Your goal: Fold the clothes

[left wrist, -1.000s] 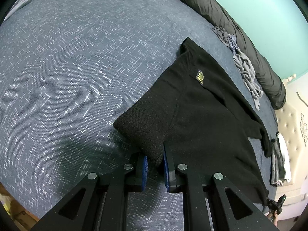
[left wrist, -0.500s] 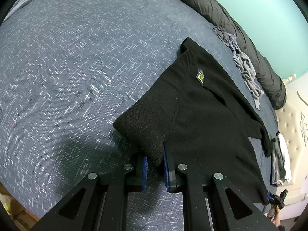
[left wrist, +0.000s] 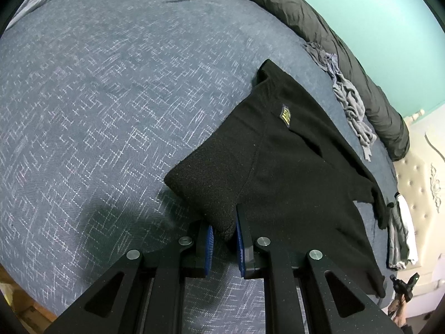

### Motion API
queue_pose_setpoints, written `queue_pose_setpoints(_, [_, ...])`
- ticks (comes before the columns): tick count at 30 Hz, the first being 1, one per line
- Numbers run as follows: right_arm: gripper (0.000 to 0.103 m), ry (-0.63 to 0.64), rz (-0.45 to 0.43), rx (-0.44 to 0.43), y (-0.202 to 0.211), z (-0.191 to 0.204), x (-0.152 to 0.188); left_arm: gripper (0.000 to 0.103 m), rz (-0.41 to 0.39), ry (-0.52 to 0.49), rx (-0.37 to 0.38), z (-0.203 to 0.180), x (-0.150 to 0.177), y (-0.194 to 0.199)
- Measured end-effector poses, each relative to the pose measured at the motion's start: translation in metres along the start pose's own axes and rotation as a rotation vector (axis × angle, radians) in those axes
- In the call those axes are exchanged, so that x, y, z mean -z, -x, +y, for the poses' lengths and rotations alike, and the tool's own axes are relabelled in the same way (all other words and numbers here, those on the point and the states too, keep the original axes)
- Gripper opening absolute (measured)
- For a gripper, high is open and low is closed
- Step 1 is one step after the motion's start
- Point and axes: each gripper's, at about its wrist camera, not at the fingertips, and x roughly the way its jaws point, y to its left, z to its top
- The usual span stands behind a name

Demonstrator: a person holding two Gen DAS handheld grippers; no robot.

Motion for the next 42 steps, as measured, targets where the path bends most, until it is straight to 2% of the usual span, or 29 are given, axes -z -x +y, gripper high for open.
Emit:
queue_pose_setpoints(3, [0.004, -0.023, 0.070, 0.007, -0.013, -0.002, 0.003, 0.015, 0.003, 0.005, 0.001, 0.000, 0.001, -0.002])
queue_pose_setpoints(5, [0.022, -0.025, 0.089, 0.016, -0.016, -0.003, 0.008, 0.018, 0.006, 0.012, 0.010, 0.000, 0.001, -0.002])
queue_pose_setpoints(6, [0.025, -0.025, 0.090, 0.013, -0.015, -0.004, 0.011, 0.020, 0.004, 0.017, 0.017, 0.001, 0.000, -0.001])
queue_pose_setpoints(8, [0.040, -0.025, 0.092, 0.006, -0.014, -0.005, 0.017, 0.027, 0.002, 0.022, 0.028, 0.002, 0.000, -0.001])
queue_pose_setpoints(9, [0.041, -0.025, 0.093, 0.002, -0.013, -0.006, 0.019, 0.031, 0.002, 0.020, 0.029, 0.002, 0.001, 0.000])
queue_pose_setpoints(12, [0.041, -0.025, 0.097, -0.008, -0.011, -0.007, 0.028, 0.040, 0.004, 0.030, 0.038, 0.005, 0.002, 0.000])
queue_pose_setpoints(19, [0.041, -0.019, 0.119, -0.049, -0.007, -0.009, 0.047, 0.040, 0.012, 0.035, 0.045, 0.009, 0.004, -0.004])
queue_pose_setpoints(20, [0.034, -0.015, 0.117, -0.050, -0.006, -0.008, 0.049, 0.039, 0.010, 0.031, 0.044, 0.008, 0.004, -0.004])
queue_pose_setpoints(21, [0.026, -0.007, 0.112, -0.057, -0.005, -0.006, 0.050, 0.029, 0.008, 0.022, 0.044, 0.007, 0.004, -0.004])
queue_pose_setpoints(22, [0.012, 0.002, 0.106, -0.057, -0.004, -0.004, 0.050, 0.024, 0.010, 0.017, 0.045, 0.006, 0.004, -0.004])
queue_pose_setpoints(25, [0.004, -0.004, 0.083, -0.056, 0.003, -0.004, 0.046, 0.016, 0.009, 0.003, 0.043, 0.003, 0.003, -0.004])
queue_pose_setpoints(28, [0.004, -0.005, 0.058, -0.056, 0.012, -0.004, 0.039, 0.013, -0.005, -0.001, 0.042, 0.002, 0.001, 0.000])
queue_pose_setpoints(33, [0.003, 0.001, -0.011, -0.055, 0.034, -0.001, 0.020, 0.012, -0.030, 0.024, 0.082, 0.005, -0.004, 0.013])
queue_pose_setpoints(35, [0.003, 0.005, -0.011, -0.040, 0.034, -0.001, 0.014, 0.012, -0.028, 0.036, 0.091, 0.008, -0.006, 0.013])
queue_pose_setpoints(38, [0.003, 0.015, 0.036, 0.018, 0.016, -0.001, 0.016, 0.012, 0.017, 0.047, 0.085, 0.012, -0.004, 0.002])
queue_pose_setpoints(42, [0.008, -0.042, 0.059, 0.054, -0.005, -0.011, 0.024, 0.013, 0.022, 0.059, 0.096, 0.015, 0.000, -0.001])
